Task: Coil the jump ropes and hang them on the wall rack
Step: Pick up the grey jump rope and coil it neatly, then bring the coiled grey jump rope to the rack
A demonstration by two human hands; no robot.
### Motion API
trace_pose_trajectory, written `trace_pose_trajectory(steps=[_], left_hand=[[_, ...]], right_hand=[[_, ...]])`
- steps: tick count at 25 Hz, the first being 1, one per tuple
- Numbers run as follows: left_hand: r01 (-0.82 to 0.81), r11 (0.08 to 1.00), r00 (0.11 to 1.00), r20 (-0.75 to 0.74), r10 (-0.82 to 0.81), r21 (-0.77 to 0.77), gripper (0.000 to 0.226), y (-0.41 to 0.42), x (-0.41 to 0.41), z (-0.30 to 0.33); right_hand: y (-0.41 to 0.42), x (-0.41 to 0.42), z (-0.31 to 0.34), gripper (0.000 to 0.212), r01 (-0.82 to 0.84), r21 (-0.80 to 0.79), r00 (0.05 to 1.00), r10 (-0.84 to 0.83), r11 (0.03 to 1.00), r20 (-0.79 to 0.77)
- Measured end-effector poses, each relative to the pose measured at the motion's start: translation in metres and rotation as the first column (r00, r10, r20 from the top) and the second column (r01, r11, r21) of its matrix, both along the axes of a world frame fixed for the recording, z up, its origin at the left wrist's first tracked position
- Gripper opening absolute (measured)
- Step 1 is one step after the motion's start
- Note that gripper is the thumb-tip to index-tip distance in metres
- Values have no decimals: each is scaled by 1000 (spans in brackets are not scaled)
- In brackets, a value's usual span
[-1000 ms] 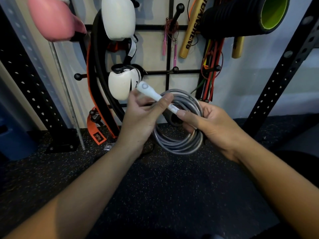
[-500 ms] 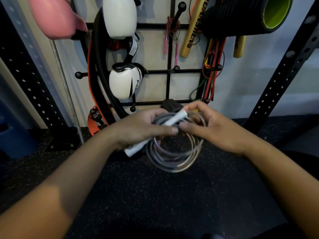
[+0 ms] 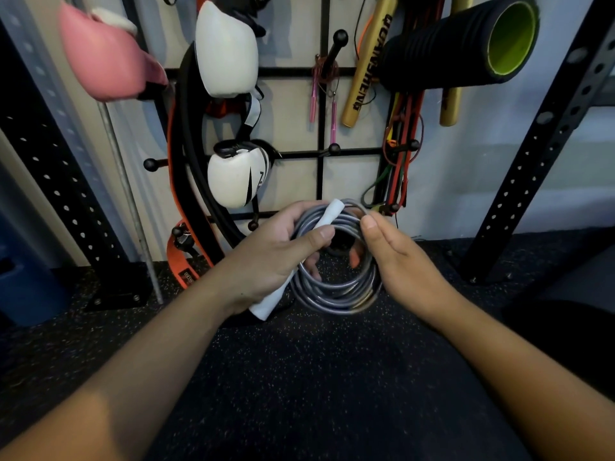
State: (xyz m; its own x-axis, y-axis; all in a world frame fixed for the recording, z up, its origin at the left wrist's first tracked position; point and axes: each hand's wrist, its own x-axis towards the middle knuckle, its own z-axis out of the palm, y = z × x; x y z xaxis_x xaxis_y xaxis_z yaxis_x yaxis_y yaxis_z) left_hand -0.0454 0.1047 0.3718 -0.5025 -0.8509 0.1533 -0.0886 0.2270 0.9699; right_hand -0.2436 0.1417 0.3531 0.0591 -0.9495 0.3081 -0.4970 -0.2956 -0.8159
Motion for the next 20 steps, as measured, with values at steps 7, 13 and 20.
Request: trace_pose_trajectory(steps=[7,13,20], left_hand=[[-31,990,995,94,44,-136,43,6,-5,6],[-112,904,936,261,236,-413,45,-20,-30,25],[-208,836,911,212,355,-507,61,-116,-75,26]], right_hand=[[8,-4,4,27,0,-65,997,5,998,78],[-17,-20,22,31,81,-145,984,-56,986,169],[-120,-51,44,39,137,-247,987,-113,959,111]])
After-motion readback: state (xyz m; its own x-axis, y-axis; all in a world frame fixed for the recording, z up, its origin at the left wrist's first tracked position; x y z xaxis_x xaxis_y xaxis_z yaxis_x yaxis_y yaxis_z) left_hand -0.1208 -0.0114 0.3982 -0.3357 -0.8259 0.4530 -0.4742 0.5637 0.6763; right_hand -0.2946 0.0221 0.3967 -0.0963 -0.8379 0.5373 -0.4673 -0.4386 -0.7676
